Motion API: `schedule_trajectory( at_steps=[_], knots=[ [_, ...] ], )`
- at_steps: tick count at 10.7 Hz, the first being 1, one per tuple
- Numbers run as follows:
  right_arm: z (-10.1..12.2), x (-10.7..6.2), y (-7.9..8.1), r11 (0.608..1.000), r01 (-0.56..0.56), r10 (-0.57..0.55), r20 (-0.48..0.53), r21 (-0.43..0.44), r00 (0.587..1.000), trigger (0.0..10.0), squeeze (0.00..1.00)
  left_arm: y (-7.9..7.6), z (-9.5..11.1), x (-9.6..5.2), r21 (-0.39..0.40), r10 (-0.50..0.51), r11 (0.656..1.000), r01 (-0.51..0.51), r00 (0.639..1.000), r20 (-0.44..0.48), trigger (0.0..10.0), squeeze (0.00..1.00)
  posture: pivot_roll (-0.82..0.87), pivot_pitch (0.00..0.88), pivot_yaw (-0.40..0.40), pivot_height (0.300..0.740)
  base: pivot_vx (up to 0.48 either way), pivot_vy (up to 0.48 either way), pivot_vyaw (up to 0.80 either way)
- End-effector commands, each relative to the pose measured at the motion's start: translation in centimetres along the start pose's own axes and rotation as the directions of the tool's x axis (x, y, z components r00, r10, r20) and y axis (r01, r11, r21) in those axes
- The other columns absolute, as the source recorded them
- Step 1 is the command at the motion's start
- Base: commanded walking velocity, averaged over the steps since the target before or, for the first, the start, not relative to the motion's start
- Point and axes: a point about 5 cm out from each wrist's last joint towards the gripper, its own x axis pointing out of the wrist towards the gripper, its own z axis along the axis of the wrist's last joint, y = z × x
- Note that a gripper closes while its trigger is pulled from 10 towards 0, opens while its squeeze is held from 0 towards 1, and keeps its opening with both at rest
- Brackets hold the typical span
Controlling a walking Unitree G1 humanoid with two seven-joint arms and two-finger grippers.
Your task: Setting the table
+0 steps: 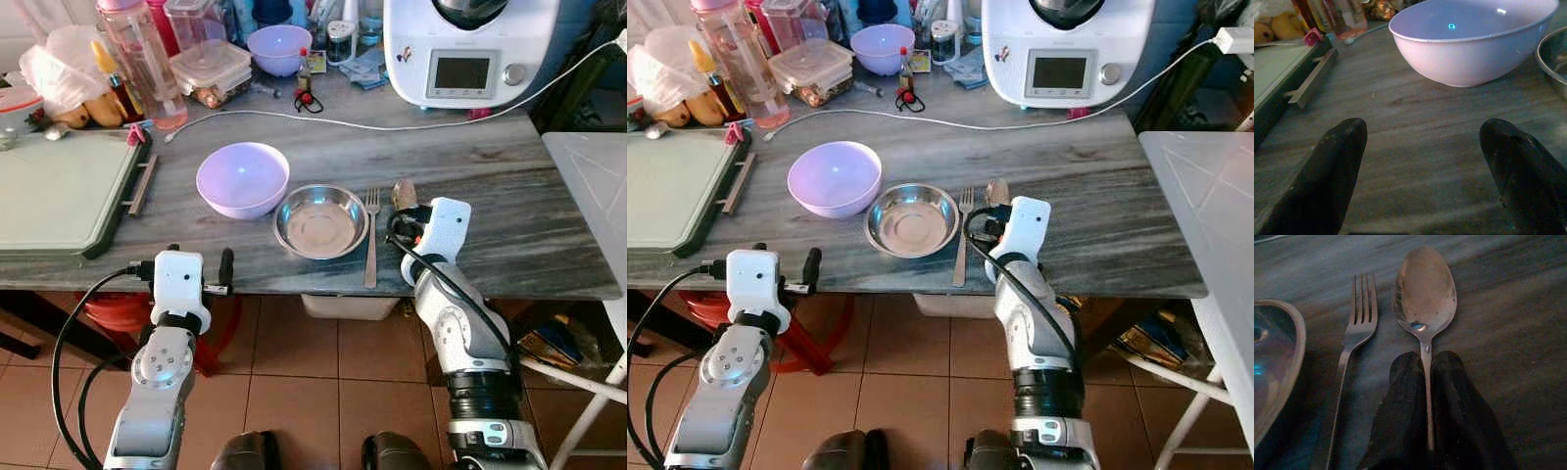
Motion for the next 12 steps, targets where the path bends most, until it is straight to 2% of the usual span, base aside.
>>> schedule_trajectory(
  at_steps=[1, 5, 6, 8, 10, 12],
  knots=[
    [-0.9, 0.1, 1.2, 0.999, -0.047, 0.047, -0.052, 0.003, 0.998, 10.0, 1.00, 0.0, 0.1, -0.2, 0.001, -0.004, 1.000, 0.004, 1.000, -0.001, 10.0, 0.00, -0.03, 0.135, 0.057, 0.740, 0.000, 0.000, 0.00],
    [-1.0, -0.2, 0.5, 0.999, -0.035, 0.033, -0.055, -0.029, 0.998, 10.0, 1.00, 0.0, 0.1, -0.2, 0.000, -0.004, 1.000, 0.004, 1.000, -0.002, 10.0, 0.00, -0.03, 0.136, 0.057, 0.740, 0.000, 0.000, 0.00],
    [-0.5, -0.4, 0.1, 0.998, -0.026, 0.025, -0.023, -0.049, 0.999, 10.0, 1.00, 0.0, 0.2, -0.2, -0.002, -0.004, 1.000, 0.004, 1.000, 0.000, 10.0, 0.00, -0.03, 0.135, 0.057, 0.740, 0.000, 0.000, 0.00],
    [1.5, -1.8, -0.6, 0.995, -0.013, 0.024, 0.121, -0.096, 0.992, 10.0, 1.00, 0.3, 0.4, -0.4, -0.026, 0.025, 0.999, -0.025, 1.000, 0.013, 10.0, 0.00, -0.03, 0.129, 0.058, 0.740, 0.000, 0.000, 0.00],
    [3.3, -3.4, -1.3, 0.983, 0.001, 0.053, 0.285, -0.186, 0.957, 10.0, 1.00, 0.2, 0.3, -0.6, -0.023, 0.036, 0.999, -0.036, 0.999, 0.000, 10.0, 0.00, -0.03, 0.114, 0.055, 0.740, 0.000, 0.000, 0.00],
    [4.1, -4.8, -1.7, 0.974, 0.014, 0.069, 0.357, -0.227, 0.932, 10.0, 1.00, 0.5, 0.4, -0.4, -0.018, 0.043, 0.999, -0.042, 0.999, 0.003, 10.0, 0.00, -0.04, 0.106, 0.054, 0.740, 0.000, 0.000, 0.00]
  ],
)
